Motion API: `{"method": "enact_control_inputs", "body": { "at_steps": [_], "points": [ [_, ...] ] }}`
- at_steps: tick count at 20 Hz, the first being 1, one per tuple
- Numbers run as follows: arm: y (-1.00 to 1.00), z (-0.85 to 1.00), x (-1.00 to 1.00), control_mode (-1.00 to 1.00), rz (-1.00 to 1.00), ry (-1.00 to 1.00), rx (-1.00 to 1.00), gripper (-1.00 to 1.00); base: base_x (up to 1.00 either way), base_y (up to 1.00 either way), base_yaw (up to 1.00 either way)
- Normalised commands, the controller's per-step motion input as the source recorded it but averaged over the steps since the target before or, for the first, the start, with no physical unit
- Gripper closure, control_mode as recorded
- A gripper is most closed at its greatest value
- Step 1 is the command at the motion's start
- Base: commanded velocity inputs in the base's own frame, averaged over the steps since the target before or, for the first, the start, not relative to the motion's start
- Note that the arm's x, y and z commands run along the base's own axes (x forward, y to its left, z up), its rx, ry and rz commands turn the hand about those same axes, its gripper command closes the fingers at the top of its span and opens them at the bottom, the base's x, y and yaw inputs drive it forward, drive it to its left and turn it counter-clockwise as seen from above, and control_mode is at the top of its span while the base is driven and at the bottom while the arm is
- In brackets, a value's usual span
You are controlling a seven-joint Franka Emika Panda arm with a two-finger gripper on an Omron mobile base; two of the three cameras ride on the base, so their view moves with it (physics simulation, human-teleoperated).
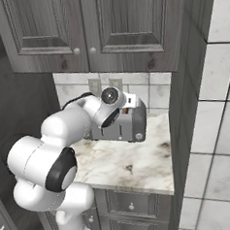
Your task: Start the toaster. Once the lever pops up, take the bread to the plate on the dining counter.
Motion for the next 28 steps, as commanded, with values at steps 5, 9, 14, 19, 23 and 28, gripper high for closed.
{"method": "enact_control_inputs", "body": {
  "at_steps": [5,9,14,19,23,28],
  "points": [
    [0.0,0.0,0.0,-1.0,0.0,0.0,0.0,-1.0,0.0,0.0,0.0],
    [0.0,0.0,0.0,-1.0,0.0,0.0,0.0,-1.0,0.0,0.0,0.0],
    [0.0,0.0,0.0,-1.0,0.0,0.0,0.0,-1.0,0.0,0.0,0.0],
    [0.0,0.0,0.0,-1.0,0.0,0.0,0.0,-1.0,0.0,0.0,0.0],
    [0.0,0.0,0.0,-1.0,0.0,0.0,0.0,-1.0,0.0,0.0,0.0],
    [0.0,0.0,0.0,-1.0,0.0,0.0,0.0,-1.0,0.0,0.0,0.0]
  ]
}}
